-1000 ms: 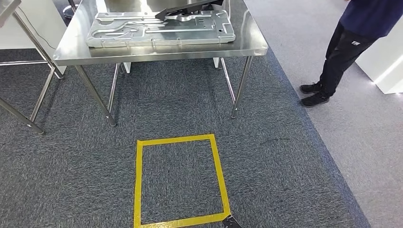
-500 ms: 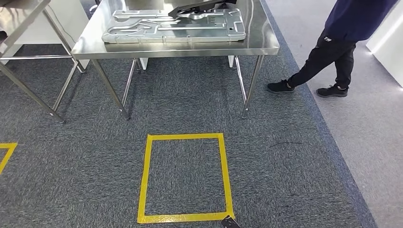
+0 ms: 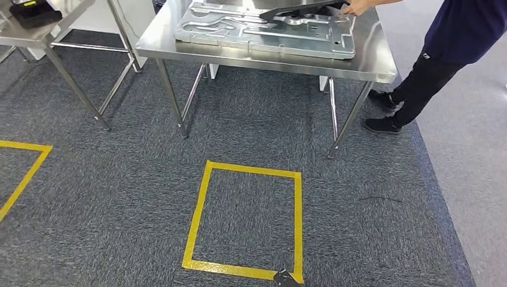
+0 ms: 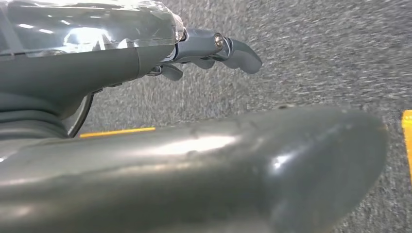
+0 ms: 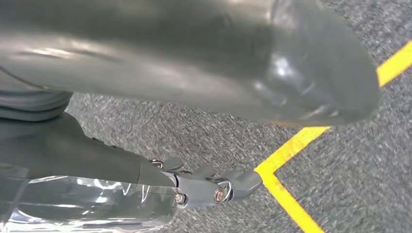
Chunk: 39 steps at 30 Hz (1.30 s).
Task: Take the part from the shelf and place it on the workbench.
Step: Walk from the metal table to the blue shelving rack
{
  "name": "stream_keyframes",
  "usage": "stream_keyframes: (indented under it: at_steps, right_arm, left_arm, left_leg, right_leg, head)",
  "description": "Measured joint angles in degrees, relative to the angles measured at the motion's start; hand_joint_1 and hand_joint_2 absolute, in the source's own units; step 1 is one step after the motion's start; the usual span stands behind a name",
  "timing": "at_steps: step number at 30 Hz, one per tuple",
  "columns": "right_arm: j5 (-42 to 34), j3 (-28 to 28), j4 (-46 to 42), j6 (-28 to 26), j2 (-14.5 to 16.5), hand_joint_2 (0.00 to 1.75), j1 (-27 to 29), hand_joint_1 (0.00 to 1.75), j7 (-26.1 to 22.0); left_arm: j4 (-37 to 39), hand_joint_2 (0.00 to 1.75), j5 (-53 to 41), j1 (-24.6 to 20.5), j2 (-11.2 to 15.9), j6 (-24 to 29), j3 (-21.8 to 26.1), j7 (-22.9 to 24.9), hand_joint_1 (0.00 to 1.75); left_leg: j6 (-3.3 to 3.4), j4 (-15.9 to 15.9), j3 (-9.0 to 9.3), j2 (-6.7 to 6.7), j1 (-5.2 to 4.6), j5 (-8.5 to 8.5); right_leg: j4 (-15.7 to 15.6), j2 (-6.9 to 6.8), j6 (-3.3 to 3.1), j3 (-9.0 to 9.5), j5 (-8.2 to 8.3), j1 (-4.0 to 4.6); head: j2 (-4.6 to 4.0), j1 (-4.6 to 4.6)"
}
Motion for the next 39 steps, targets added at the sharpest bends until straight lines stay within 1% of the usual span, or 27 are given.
stream_keyframes:
  at_steps: [1, 2, 4, 5, 7, 8, 9, 10, 12, 14, 16, 17, 18, 19, 21, 23, 25, 27, 29, 30, 31, 32, 33, 34, 36, 38, 39]
  right_arm:
    - [0.0, 0.0, 0.0, 0.0, 0.0, 0.00, 0.1, 0.00, -0.1]
    - [0.1, 0.0, 0.0, 0.0, 0.0, 0.00, 0.1, 0.00, -0.3]
    - [0.2, 0.1, 0.0, 0.0, 0.0, 0.00, 0.0, 0.00, -0.6]
    - [0.3, 0.1, 0.0, 0.0, 0.0, 0.00, 0.0, 0.00, -0.7]
    - [0.3, 0.1, 0.0, 0.0, 0.0, 0.00, 0.0, 0.00, -0.7]
    - [0.3, 0.1, 0.0, 0.0, 0.0, 0.00, 0.0, 0.00, -0.7]
    - [0.4, 0.1, 0.0, -0.1, 0.1, 0.00, 0.0, 0.00, -0.7]
    - [0.4, 0.1, 0.0, -0.1, 0.2, 0.00, -0.1, 0.00, -0.7]
    - [0.5, 0.1, 0.0, -0.2, 0.5, 0.00, -0.2, 0.00, -0.7]
    - [0.6, 0.1, -0.1, -0.3, 0.6, 0.00, -0.2, 0.00, -0.7]
    - [0.7, 0.1, -0.1, -0.4, 0.5, 0.00, -0.1, 0.00, -0.7]
    - [0.7, 0.1, -0.1, -0.5, 0.5, 0.00, -0.1, 0.00, -0.7]
    - [0.7, 0.1, -0.1, -0.5, 0.5, 0.00, -0.2, 0.00, -0.7]
    - [0.8, 0.1, -0.1, -0.5, 0.5, 0.00, -0.2, 0.00, -0.7]
    - [0.8, 0.1, -0.1, -0.6, 0.5, 0.00, -0.2, 0.00, -0.8]
    - [0.9, 0.1, -0.1, -0.6, 0.6, 0.00, -0.3, 0.00, -0.8]
    - [0.9, 0.1, -0.2, -0.7, 0.6, 0.00, -0.4, 0.00, -0.8]
    - [0.9, 0.1, -0.2, -0.8, 0.7, 0.00, -0.5, 0.00, -0.9]
    - [0.9, 0.1, -0.2, -0.9, 0.6, 0.00, -0.3, 0.00, -1.0]
    - [0.9, 0.1, -0.2, -0.9, 0.6, 0.00, -0.2, 0.00, -1.0]
    - [0.9, 0.1, -0.2, -0.9, 0.5, 0.00, 0.0, 0.00, -1.0]
    - [0.9, 0.1, -0.2, -1.0, 0.5, 0.00, 0.1, 0.00, -1.0]
    - [0.9, 0.1, -0.2, -1.0, 0.4, 0.00, 0.2, 0.00, -1.1]
    - [0.9, 0.1, -0.2, -1.0, 0.4, 0.00, 0.2, 0.00, -1.1]
    - [0.9, 0.1, -0.2, -1.1, 0.4, 0.00, 0.2, 0.00, -1.4]
    - [0.9, 0.1, -0.2, -1.2, 0.4, 0.00, 0.3, 0.00, -1.6]
    - [0.9, 0.1, -0.2, -1.2, 0.4, 0.00, 0.3, 0.00, -1.6]
  left_arm:
    - [0.0, 0.00, 0.1, 0.1, 0.0, -0.1, 0.0, -0.1, 0.00]
    - [0.0, 0.00, 0.1, 0.2, 0.0, -0.2, 0.0, -0.1, 0.00]
    - [0.0, 0.00, 0.2, 0.2, 0.0, -0.3, 0.0, -0.1, 0.00]
    - [0.0, 0.00, 0.2, 0.1, 0.0, -0.3, 0.0, -0.2, 0.00]
    - [0.0, 0.00, 0.2, 0.0, -0.1, -0.3, 0.0, -0.2, 0.00]
    - [0.0, 0.00, 0.2, 0.0, -0.1, -0.3, 0.0, -0.2, 0.00]
    - [0.0, 0.00, 0.3, 0.1, -0.1, -0.4, 0.0, -0.2, 0.00]
    - [0.0, 0.00, 0.3, 0.2, 0.0, -0.4, 0.1, -0.2, 0.00]
    - [0.0, 0.00, 0.4, 0.2, 0.0, -0.5, 0.1, -0.3, 0.00]
    - [0.0, 0.00, 0.5, -0.1, 0.0, -0.6, 0.1, -0.3, 0.00]
    - [0.0, 0.00, 0.6, -0.1, 0.0, -0.9, 0.1, -0.4, 0.00]
    - [0.0, 0.00, 0.6, 0.0, 0.0, -1.0, 0.1, -0.4, 0.00]
    - [0.0, 0.00, 0.6, 0.1, 0.0, -1.1, 0.1, -0.4, 0.00]
    - [0.0, 0.00, 0.6, 0.1, 0.0, -1.2, 0.1, -0.4, 0.00]
    - [0.0, 0.00, 0.7, -0.1, 0.0, -1.3, 0.1, -0.3, 0.00]
    - [0.0, 0.00, 0.7, -0.2, 0.0, -1.4, 0.1, -0.3, 0.00]
    - [0.0, 0.00, 0.7, 0.0, 0.0, -1.4, 0.1, -0.1, 0.00]
    - [0.0, 0.00, 0.7, 0.0, 0.0, -1.4, 0.3, 0.1, 0.00]
    - [0.0, 0.00, 0.7, -0.2, -0.1, -1.4, 0.3, 0.2, 0.00]
    - [0.0, 0.00, 0.7, -0.3, -0.2, -1.5, 0.4, 0.2, 0.00]
    - [0.0, 0.00, 0.7, -0.3, -0.3, -1.5, 0.4, 0.3, 0.00]
    - [0.0, 0.00, 0.7, -0.2, -0.3, -1.6, 0.4, 0.3, 0.00]
    - [0.0, 0.00, 0.7, -0.1, -0.3, -1.6, 0.5, 0.3, 0.00]
    - [0.0, 0.00, 0.7, -0.1, -0.4, -1.7, 0.5, 0.3, 0.00]
    - [0.0, 0.00, 0.7, -0.2, -0.5, -1.7, 0.6, 0.3, 0.00]
    - [0.0, 0.00, 0.7, -0.2, -0.5, -1.7, 0.6, 0.3, 0.00]
    - [0.0, 0.00, 0.7, -0.2, -0.5, -1.7, 0.6, 0.3, 0.00]
  left_leg:
    - [-0.02, 0.0, -0.02, -0.72, 0.00, 0.02]
    - [-0.08, 0.1, 0.01, -1.49, 0.01, 0.04]
    - [-0.31, 0.2, 0.12, -3.01, 0.04, 0.01]
    - [-0.56, 0.3, 0.04, -3.72, 0.00, 0.01]
    - [-1.31, 0.5, -0.47, -5.07, 0.13, 0.20]
    - [-1.78, 0.4, -0.75, -5.77, 0.26, 0.40]
    - [-2.27, 0.3, -1.00, -6.51, 0.36, 0.60]
    - [-2.62, 0.4, -1.20, -6.41, 0.43, 0.53]
    - [-3.00, 3.1, -2.61, -3.90, 0.29, -1.19]
    - [-3.21, 10.2, -5.93, -0.59, 0.32, -4.90]
    - [-3.53, 16.4, -8.73, 0.50, 0.47, -7.11]
    - [-3.59, 16.7, -8.64, 0.70, 0.52, -6.67]
    - [-3.54, 14.5, -7.31, 0.97, 0.52, -5.25]
    - [-3.34, 10.6, -5.00, 1.76, 0.46, -3.30]
    - [-2.65, 3.1, -0.86, 4.05, -0.04, -1.00]
    - [-2.06, 0.7, 0.25, 4.84, -0.49, -0.82]
    - [-1.55, 0.5, 0.06, 3.69, -0.36, -0.52]
    - [-0.90, 0.0, 0.11, 2.58, -0.05, -0.09]
    - [-0.45, -0.2, -0.04, 1.39, 0.09, 0.19]
    - [-0.35, -0.2, -0.17, 0.70, 0.08, 0.26]
    - [-0.35, -0.1, -0.25, -0.02, 0.07, 0.29]
    - [-0.38, -0.1, -0.28, -0.77, 0.07, 0.32]
    - [-0.46, 0.0, -0.26, -1.51, 0.09, 0.34]
    - [-0.60, 0.1, -0.21, -2.28, 0.11, 0.34]
    - [-1.09, 0.4, -0.37, -3.74, 0.09, 0.30]
    - [-1.89, 0.6, -0.83, -4.94, 0.09, 0.43]
    - [-2.36, 0.6, -1.03, -5.51, 0.13, 0.58]
  right_leg:
    - [1.7, 0.07, 0.13, -1.01, 0.02, -0.13]
    - [1.2, 0.15, 0.20, -0.98, 1.23, -0.27]
    - [-5.7, 1.31, 0.15, 1.90, 5.81, -0.63]
    - [-9.6, 3.09, 0.05, 3.54, 7.52, -0.82]
    - [-13.8, 5.78, -0.21, 5.16, 8.82, -0.97]
    - [-14.1, 6.15, -0.42, 5.19, 8.67, -0.87]
    - [-14.3, 5.43, -0.74, 5.19, 8.83, -0.85]
    - [-14.6, 4.67, -1.15, 5.32, 9.00, -0.86]
    - [-15.3, 2.92, -2.06, 5.66, 9.35, -0.97]
    - [-15.5, 0.91, -2.62, 5.80, 9.33, -0.69]
    - [-15.4, -1.07, -2.80, 5.79, 9.18, -0.36]
    - [-15.3, -1.91, -2.81, 5.81, 9.09, -0.26]
    - [-15.2, -2.65, -2.76, 5.86, 8.97, -0.19]
    - [-15.1, -3.31, -2.64, 5.97, 8.81, -0.13]
    - [-14.7, -4.51, -2.18, 6.15, 8.36, 0.23]
    - [-14.6, -5.54, -1.69, 6.25, 8.11, 0.55]
    - [-14.5, -6.07, -1.17, 6.40, 7.92, 0.44]
    - [-12.4, -4.04, -0.54, 5.64, 6.19, 0.15]
    - [-5.7, -1.03, -0.15, 2.54, 2.42, -0.15]
    - [-1.6, -0.31, -0.04, 0.51, 0.70, -0.24]
    - [1.4, 0.00, 0.05, -1.06, -0.13, -0.32]
    - [2.5, 0.11, 0.11, -1.73, 0.21, -0.38]
    - [1.1, 0.21, 0.12, -1.25, 1.72, -0.48]
    - [-2.4, 0.59, 0.09, 0.26, 4.03, -0.63]
    - [-10.2, 2.92, -0.10, 3.72, 7.51, -1.00]
    - [-13.4, 4.50, -0.46, 5.04, 8.24, -0.99]
    - [-13.6, 4.25, -0.74, 5.00, 8.26, -0.79]
  head:
    - [0.00, 0.00]
    - [0.00, 0.00]
    - [0.00, 0.00]
    - [0.00, 0.00]
    - [0.00, 0.00]
    - [0.00, -0.01]
    - [0.00, -0.01]
    - [0.00, -0.01]
    - [0.00, -0.02]
    - [0.00, -0.02]
    - [0.00, -0.02]
    - [0.00, -0.02]
    - [0.00, -0.02]
    - [0.00, -0.02]
    - [0.00, -0.02]
    - [0.00, -0.02]
    - [0.00, -0.02]
    - [0.00, -0.01]
    - [0.00, -0.01]
    - [0.00, 0.00]
    - [0.00, 0.00]
    - [0.00, 0.00]
    - [0.00, 0.00]
    - [0.00, 0.00]
    - [0.00, 0.00]
    - [0.00, 0.00]
    - [0.00, 0.00]
